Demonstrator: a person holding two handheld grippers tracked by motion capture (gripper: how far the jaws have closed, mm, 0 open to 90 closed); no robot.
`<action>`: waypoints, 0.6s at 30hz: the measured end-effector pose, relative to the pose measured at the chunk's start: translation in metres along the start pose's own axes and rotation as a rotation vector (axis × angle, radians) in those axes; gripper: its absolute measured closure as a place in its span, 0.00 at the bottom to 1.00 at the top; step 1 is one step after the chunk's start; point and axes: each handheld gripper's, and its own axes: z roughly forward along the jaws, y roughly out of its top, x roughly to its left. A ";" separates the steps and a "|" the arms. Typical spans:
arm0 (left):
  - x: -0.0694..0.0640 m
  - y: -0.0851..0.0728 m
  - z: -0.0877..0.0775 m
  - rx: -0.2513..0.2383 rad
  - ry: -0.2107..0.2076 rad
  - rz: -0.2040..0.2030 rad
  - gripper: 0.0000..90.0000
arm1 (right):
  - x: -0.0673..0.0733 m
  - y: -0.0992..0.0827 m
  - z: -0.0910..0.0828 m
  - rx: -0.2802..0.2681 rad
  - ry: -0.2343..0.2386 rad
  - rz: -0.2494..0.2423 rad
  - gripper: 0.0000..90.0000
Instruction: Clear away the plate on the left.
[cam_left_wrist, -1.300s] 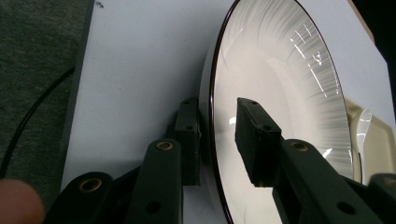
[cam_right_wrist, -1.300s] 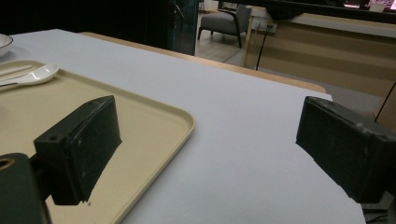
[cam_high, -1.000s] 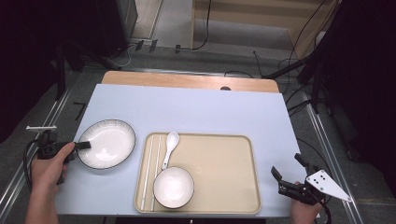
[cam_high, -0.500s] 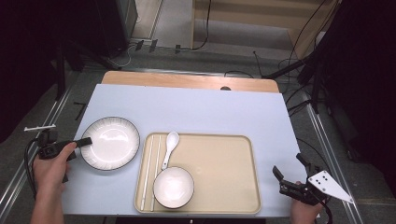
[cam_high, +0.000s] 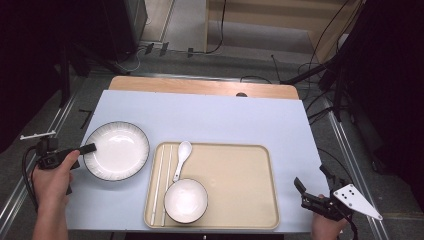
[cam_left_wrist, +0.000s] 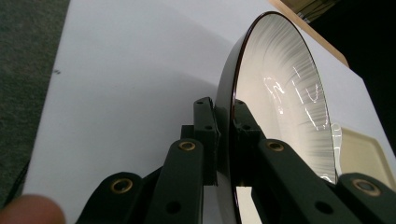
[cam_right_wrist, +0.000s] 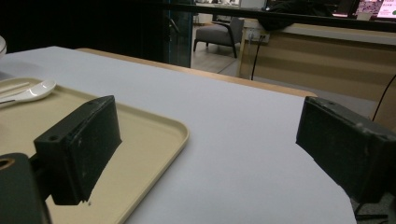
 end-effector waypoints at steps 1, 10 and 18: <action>-0.003 0.001 0.001 0.007 -0.012 0.005 0.94 | 0.000 0.000 0.000 -0.002 -0.001 0.000 0.07; -0.025 0.007 0.006 0.024 -0.043 0.059 0.94 | 0.002 0.000 0.000 -0.013 0.013 0.013 0.07; -0.037 0.019 -0.002 0.003 -0.050 0.082 0.95 | -0.001 0.000 -0.003 -0.023 0.008 0.026 0.07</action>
